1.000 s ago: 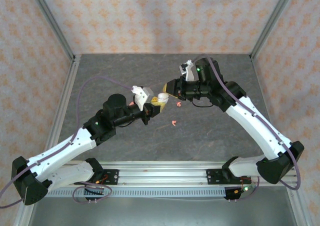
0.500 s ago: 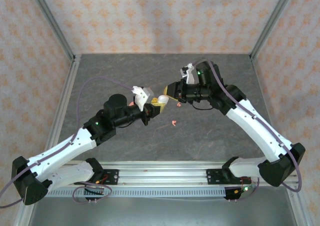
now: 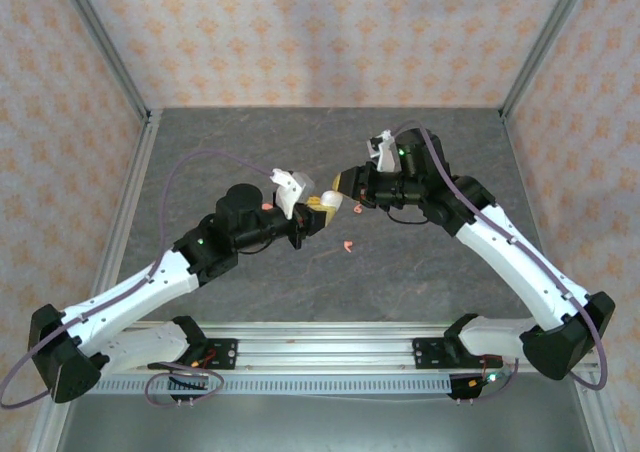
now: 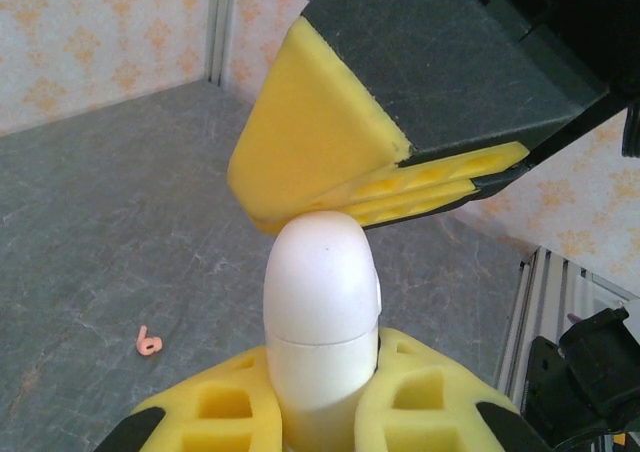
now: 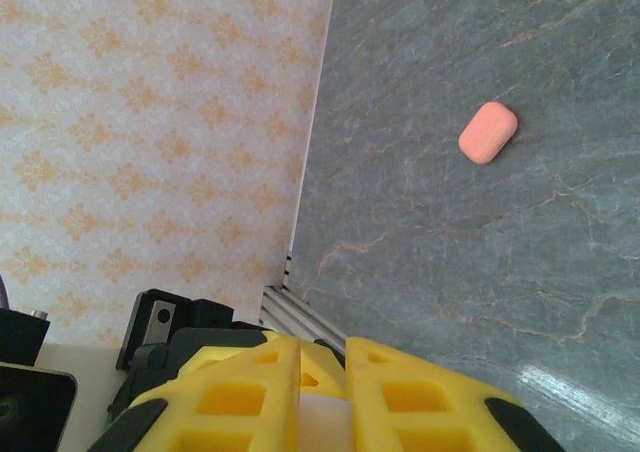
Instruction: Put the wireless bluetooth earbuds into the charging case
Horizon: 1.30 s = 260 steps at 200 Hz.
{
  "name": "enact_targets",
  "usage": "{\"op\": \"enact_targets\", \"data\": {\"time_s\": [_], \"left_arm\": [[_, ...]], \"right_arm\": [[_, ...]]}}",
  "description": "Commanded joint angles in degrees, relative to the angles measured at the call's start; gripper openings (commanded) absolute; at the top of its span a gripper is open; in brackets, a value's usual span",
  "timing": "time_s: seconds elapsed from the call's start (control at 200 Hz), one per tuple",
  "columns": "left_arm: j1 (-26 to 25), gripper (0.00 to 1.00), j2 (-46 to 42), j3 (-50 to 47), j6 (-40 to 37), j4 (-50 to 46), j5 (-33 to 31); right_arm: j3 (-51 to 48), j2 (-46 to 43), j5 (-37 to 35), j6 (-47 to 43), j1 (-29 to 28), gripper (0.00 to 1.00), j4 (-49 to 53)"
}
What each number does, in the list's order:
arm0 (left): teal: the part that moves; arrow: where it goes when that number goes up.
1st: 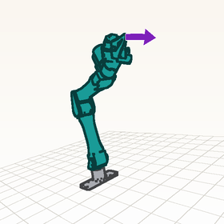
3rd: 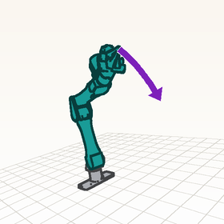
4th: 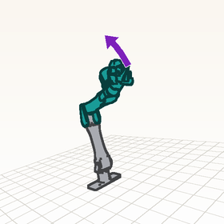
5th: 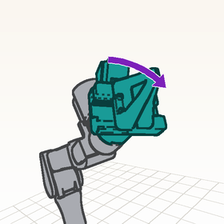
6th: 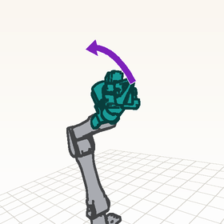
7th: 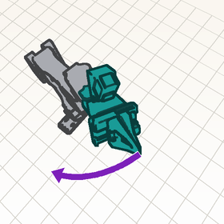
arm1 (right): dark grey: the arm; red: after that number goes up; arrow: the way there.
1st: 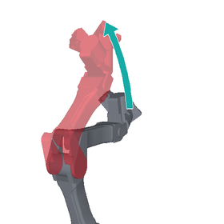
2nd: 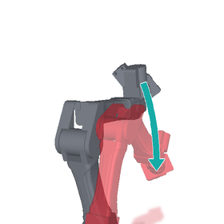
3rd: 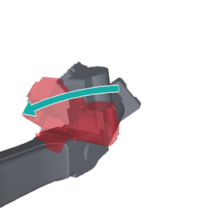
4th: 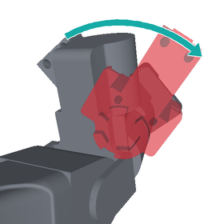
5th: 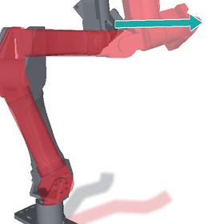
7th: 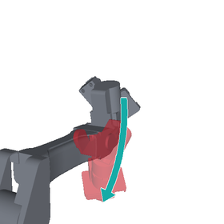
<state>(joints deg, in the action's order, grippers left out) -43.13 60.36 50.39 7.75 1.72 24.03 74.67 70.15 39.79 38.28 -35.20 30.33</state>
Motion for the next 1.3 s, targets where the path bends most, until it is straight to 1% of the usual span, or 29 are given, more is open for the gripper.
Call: {"op": "enact_targets", "data": {"time_s": [0.0,0.125,0.19,0.35,0.405,0.475,0.595,0.701,0.841,1.111,1.296], "left_arm": [[0.2,0.0,0.0,4.4,1.0,4.8,-1.5],[0.2,0.0,0.0,4.5,1.6,3.6,-3.4],[0.2,0.0,0.1,4.2,2.6,3.5,-4.2],[0.4,0.0,0.2,3.3,3.9,2.3,-5.2],[0.7,0.0,0.2,2.8,4.3,2.3,-5.6],[1.0,0.0,0.3,2.3,5.1,2.4,-6.1],[2.6,0.0,1.7,2.2,7.0,1.9,-6.2],[4.9,0.0,4.4,3.1,8.9,1.4,-4.2],[8.4,0.0,9.8,6.4,10.9,-1.6,-1.8],[15.7,0.0,25.5,14.5,11.8,-11.4,3.0],[18.0,0.0,36.8,20.7,12.7,-15.9,5.0]], "right_arm": [[-0.4,-0.7,0.9,-1.7,-1.9,0.18,4.4],[1.6,-1.8,-3.0,-3.6,-1.8,0.18,6.2],[3.1,-2.0,-7.9,-4.8,-1.4,0.19,8.5],[3.8,-9.2,-22.5,-5.8,1.0,0.2,10.4],[3.3,-11.2,-25.6,-6.3,1.8,0.2,9.8],[2.8,-12.9,-27.6,-6.9,2.3,0.22,9.4],[2.4,-12.9,-28.0,-7.9,2.8,0.24,10.6],[1.1,-11.9,-26.5,-7.6,2.7,0.25,10.6],[-0.3,-10.7,-25.1,-7.2,2.8,0.26,9.9],[-1.3,-7.9,-23.6,-6.8,3.5,0.27,10.1],[-3.6,-6.4,-21.4,-5.1,4.7,0.28,8.3]]}}
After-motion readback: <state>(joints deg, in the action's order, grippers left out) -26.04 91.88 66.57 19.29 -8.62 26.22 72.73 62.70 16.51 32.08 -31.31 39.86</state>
